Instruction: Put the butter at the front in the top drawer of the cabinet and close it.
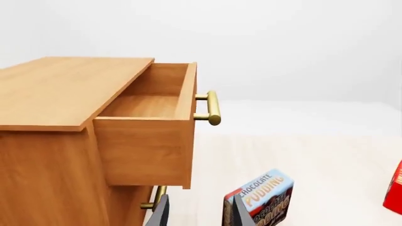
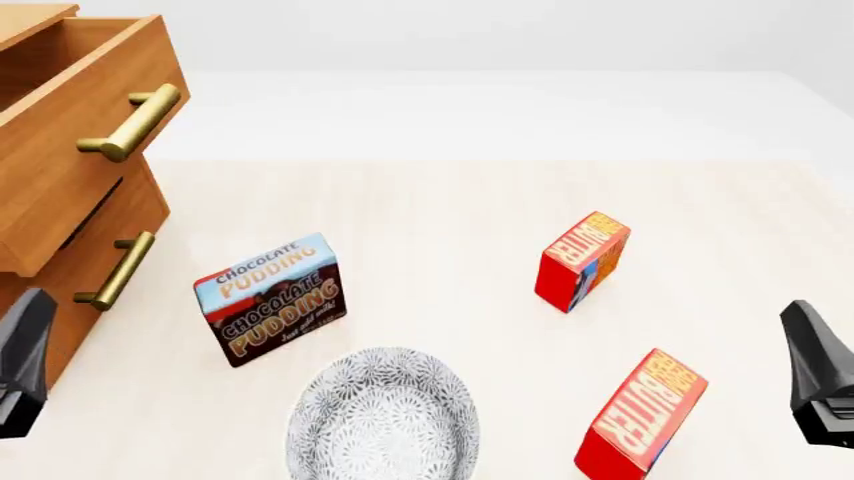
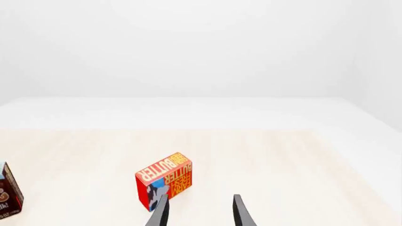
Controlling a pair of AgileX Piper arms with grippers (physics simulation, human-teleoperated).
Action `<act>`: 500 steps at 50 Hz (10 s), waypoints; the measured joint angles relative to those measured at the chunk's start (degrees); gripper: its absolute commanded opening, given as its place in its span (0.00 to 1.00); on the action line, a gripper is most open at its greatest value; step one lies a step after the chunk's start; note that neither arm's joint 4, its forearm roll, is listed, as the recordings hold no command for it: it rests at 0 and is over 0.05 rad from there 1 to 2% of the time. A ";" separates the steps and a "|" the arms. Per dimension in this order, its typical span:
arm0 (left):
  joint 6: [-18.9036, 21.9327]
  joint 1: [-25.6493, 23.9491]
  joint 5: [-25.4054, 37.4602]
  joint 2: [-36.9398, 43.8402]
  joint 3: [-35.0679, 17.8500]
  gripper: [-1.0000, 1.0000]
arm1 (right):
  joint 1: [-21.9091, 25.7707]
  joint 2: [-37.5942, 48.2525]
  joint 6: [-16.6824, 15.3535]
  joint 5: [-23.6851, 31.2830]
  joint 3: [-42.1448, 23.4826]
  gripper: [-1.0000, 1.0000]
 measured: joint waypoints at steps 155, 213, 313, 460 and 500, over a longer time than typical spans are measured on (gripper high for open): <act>-9.20 -4.84 67.01 57.22 -78.89 1.00 | 0.00 -0.01 -0.01 0.02 -0.01 1.00; -8.42 2.26 65.01 60.34 -73.33 1.00 | 0.00 0.00 -0.01 0.02 -0.01 1.00; -14.29 -16.45 56.74 72.13 -73.61 1.00 | 0.01 -0.01 -0.01 0.02 -0.01 1.00; 2.79 -51.15 38.60 92.88 -93.41 1.00 | 0.00 -0.01 -0.01 0.02 -0.01 1.00; -7.48 -50.72 24.28 106.31 -91.81 1.00 | 0.01 -0.01 -0.01 0.02 -0.01 1.00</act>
